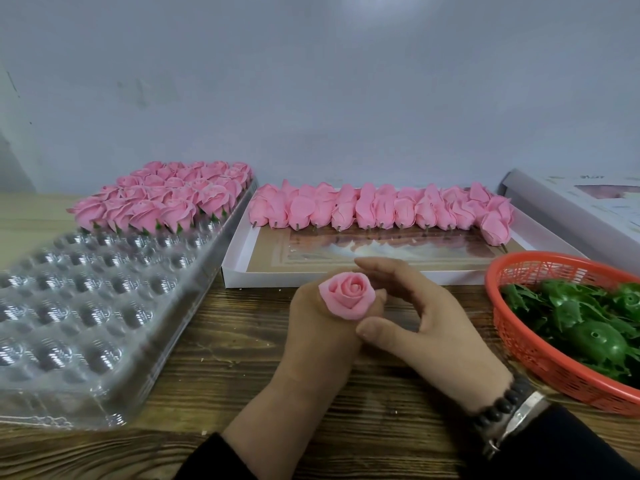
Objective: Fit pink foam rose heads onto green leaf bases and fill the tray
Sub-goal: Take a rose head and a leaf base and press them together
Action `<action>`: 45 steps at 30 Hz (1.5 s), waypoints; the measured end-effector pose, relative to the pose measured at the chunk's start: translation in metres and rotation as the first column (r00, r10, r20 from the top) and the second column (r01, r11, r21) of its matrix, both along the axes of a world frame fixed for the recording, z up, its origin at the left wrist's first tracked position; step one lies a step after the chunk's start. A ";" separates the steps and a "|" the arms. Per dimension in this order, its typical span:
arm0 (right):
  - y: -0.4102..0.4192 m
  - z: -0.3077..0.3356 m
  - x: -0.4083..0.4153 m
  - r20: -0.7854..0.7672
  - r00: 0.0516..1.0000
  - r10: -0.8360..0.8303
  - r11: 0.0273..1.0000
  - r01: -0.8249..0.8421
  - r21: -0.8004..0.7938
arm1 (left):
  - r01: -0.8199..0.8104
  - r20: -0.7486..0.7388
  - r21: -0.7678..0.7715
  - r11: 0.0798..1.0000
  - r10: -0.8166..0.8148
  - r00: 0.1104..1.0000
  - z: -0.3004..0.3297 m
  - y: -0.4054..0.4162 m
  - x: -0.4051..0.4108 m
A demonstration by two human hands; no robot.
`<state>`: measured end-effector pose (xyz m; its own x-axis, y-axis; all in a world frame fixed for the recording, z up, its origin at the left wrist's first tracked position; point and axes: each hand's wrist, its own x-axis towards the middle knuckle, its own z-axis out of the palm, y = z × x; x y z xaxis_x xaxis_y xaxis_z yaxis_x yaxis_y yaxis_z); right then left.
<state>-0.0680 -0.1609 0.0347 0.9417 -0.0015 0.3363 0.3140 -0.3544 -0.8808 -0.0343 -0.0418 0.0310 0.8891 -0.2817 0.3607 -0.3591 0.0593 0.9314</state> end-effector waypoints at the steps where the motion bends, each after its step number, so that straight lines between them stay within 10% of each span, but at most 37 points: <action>1: 0.003 0.000 -0.001 0.014 1.000 -0.022 1.000 0.022 0.018 | 0.007 0.009 0.036 0.999 -0.008 1.000 0.000 -0.001 -0.001; 10: 0.024 -0.011 0.001 0.112 0.979 -0.173 0.984 0.168 0.055 | 0.147 -0.066 0.086 0.985 -0.142 0.988 -0.002 -0.016 -0.010; 20: 0.006 -0.003 0.002 -0.177 0.969 0.174 0.975 -0.195 -0.110 | 0.413 -0.276 0.272 0.869 -0.341 0.899 -0.003 0.003 0.000; 30: 0.006 -0.008 0.003 -0.045 0.999 0.015 1.000 -0.016 -0.016 | 0.184 0.002 0.248 0.951 -0.191 0.982 -0.002 0.003 0.000; 45: 0.024 -0.012 0.003 0.005 0.996 -0.084 0.988 0.083 0.129 | 0.184 -0.113 0.066 0.981 -0.176 0.978 -0.010 -0.010 -0.005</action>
<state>-0.0650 -0.1370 0.0225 0.9329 -0.1238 0.3383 0.2976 -0.2642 -0.9174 -0.0395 -0.0515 0.0214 0.8534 -0.4633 0.2387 -0.2481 0.0417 0.9678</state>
